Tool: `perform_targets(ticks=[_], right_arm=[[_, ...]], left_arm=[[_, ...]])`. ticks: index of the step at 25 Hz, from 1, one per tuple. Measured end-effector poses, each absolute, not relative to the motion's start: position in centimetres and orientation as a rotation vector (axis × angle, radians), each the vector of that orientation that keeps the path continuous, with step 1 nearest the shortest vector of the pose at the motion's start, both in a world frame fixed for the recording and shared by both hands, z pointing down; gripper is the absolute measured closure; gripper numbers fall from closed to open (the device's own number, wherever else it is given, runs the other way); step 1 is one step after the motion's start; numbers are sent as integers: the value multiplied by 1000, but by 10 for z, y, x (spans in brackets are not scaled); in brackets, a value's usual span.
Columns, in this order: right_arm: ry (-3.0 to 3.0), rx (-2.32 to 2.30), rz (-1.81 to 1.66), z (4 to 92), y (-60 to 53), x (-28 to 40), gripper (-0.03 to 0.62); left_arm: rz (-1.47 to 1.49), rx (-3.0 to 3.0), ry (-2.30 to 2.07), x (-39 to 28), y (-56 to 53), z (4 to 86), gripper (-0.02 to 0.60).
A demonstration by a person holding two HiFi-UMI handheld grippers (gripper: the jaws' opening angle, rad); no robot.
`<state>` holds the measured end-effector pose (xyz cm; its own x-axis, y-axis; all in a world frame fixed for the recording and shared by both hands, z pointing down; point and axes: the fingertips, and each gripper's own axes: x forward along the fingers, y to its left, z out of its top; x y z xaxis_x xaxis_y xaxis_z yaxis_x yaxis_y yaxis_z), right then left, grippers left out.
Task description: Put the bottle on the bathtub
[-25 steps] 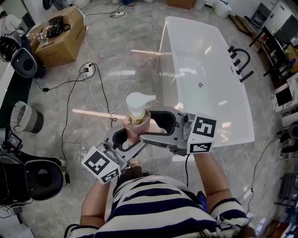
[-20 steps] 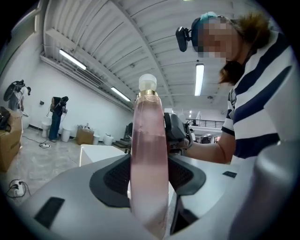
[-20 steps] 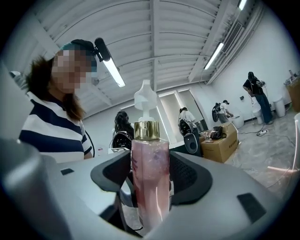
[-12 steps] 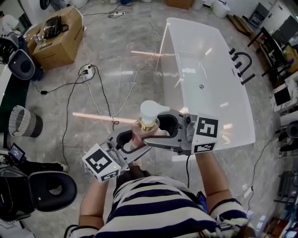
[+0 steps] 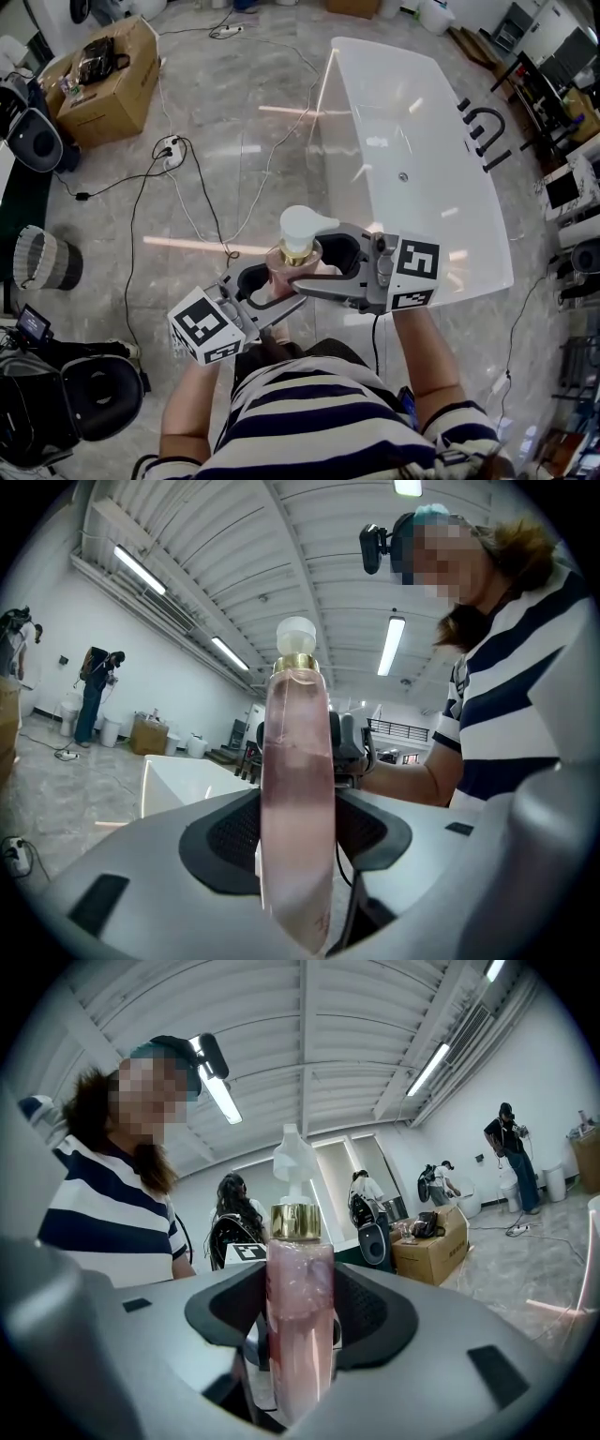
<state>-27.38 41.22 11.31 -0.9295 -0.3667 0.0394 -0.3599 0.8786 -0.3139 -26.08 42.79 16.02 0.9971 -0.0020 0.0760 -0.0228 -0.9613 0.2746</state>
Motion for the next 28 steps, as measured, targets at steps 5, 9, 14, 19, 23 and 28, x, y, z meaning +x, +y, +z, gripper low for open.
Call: perform_targets(ticks=[5,9,14,19,23,28], right_arm=[[3019,-612,-504,118,396,-274,356],[3015,-612,-519,121,383,-274,358],[3010,-596,-526,127,362,-268,359],[2998,-593,-534,136,330,-255,361],[2990,-593,-524,137,294,-238,362],[2974,-585,-521,134,251,-210,365]], left_arm=[[153,2865,2,-261,412,165,348],[171,2853,-4,-261,399,169,348],[189,2847,-17,-255,378,175,348],[205,2840,-13,-242,346,184,348],[203,2833,-20,-225,310,185,347],[221,2833,-10,-197,266,182,347]])
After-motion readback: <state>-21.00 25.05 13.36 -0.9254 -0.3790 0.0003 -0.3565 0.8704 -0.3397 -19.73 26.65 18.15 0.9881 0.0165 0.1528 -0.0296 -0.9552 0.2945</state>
